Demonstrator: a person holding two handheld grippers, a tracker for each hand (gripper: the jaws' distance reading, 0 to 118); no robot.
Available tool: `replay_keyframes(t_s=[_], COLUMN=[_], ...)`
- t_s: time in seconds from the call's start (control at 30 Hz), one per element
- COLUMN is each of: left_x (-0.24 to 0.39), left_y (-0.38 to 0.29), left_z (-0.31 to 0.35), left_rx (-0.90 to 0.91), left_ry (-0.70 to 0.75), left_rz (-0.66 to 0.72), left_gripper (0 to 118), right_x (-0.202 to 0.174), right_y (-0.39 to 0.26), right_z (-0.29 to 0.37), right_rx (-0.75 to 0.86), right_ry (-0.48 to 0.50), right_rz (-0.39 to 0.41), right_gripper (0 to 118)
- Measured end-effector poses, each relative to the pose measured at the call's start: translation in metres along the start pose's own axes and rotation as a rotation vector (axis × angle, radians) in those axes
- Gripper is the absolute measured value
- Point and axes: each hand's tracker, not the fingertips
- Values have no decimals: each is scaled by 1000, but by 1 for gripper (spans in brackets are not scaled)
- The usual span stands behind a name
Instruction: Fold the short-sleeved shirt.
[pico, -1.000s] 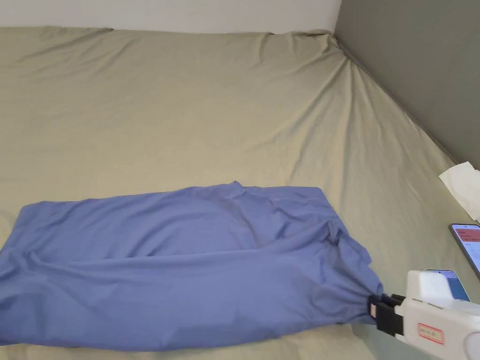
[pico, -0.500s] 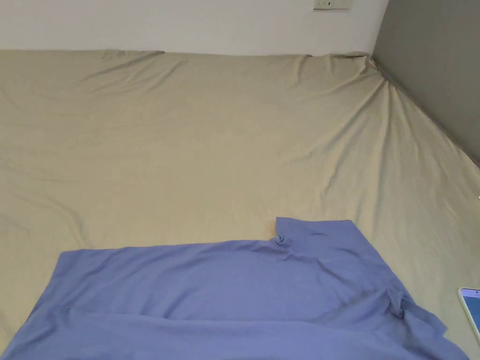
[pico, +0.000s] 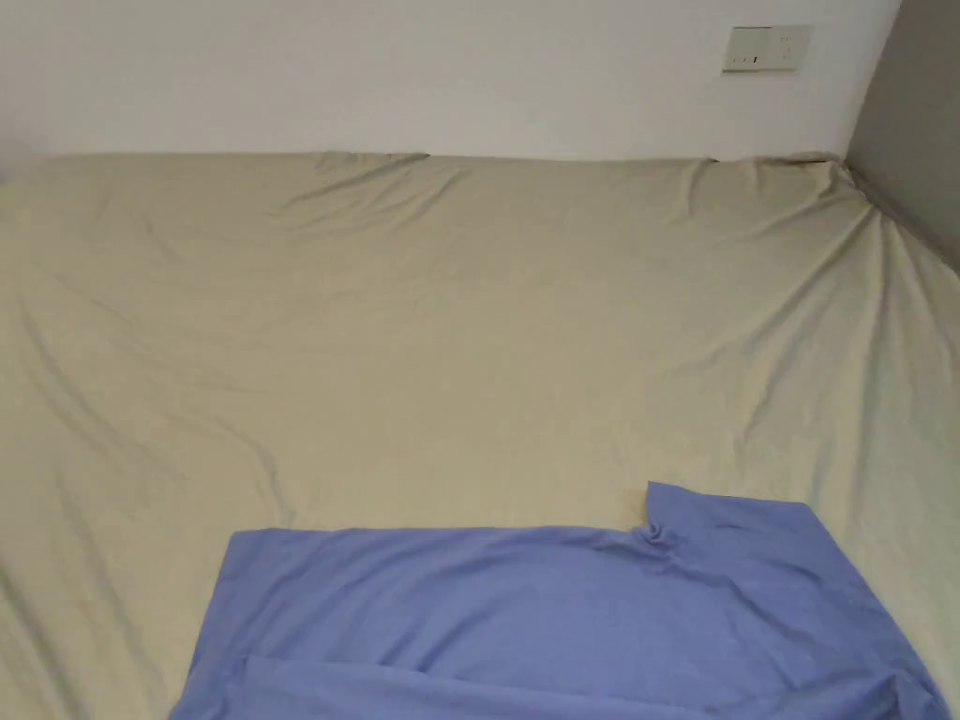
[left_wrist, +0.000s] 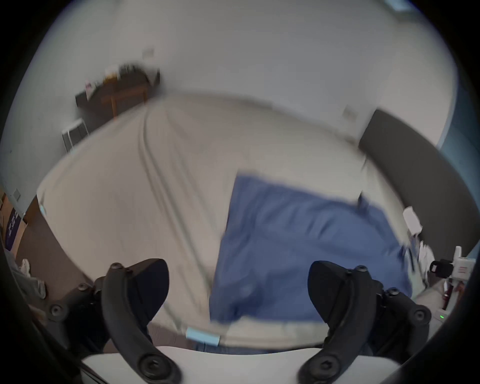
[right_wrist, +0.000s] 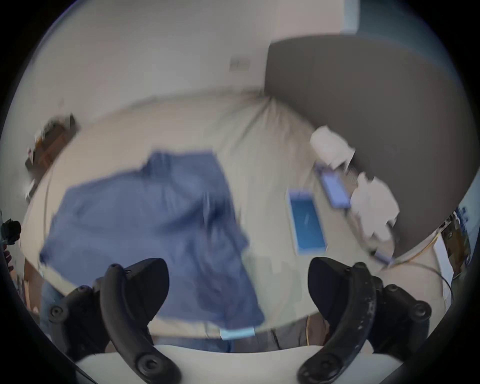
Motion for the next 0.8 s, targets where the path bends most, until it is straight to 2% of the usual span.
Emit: replay_keyframes(t_s=[0.07, 0.17, 0.23, 0.27, 0.3, 0.33, 0.37, 0.57, 0.6, 0.67, 0.8], left_x=[12, 27, 33, 34, 41, 41, 40, 43, 43, 48, 56], left_y=[32, 62, 70, 72, 75, 75, 71, 85, 89, 102, 116], left_z=[29, 54, 58, 56, 53, 49, 45, -18, -35, -85, -190], left_rx=[153, 388, 436, 407, 371, 358, 369, 216, 198, 125, -94], left_ry=[-26, -57, -28, -38, -61, -73, -83, -100, -104, -110, -124], left_rz=[-16, -69, -88, -89, -94, -86, -81, -77, -71, -84, -72], left_gripper=[117, 118, 118, 116, 101, 68, 3, 0, 0, 0, 0], right_x=[-8, -15, -19, -22, -24, -28, -30, -44, -30, -36, -38], right_y=[29, 56, 66, 69, 72, 72, 73, 71, 71, 71, 80], right_z=[35, 68, 78, 78, 78, 76, 73, 50, 48, 38, 22], right_rx=[206, 453, 534, 508, 492, 515, 509, 495, 493, 502, 467], right_ry=[9, 28, 54, 70, 85, 103, 112, 110, 91, 48, 77], right_rz=[-53, -141, -173, -161, -170, -186, -198, -205, -190, -147, -159], right_gripper=[113, 118, 118, 108, 80, 33, 1, 0, 0, 0, 0])
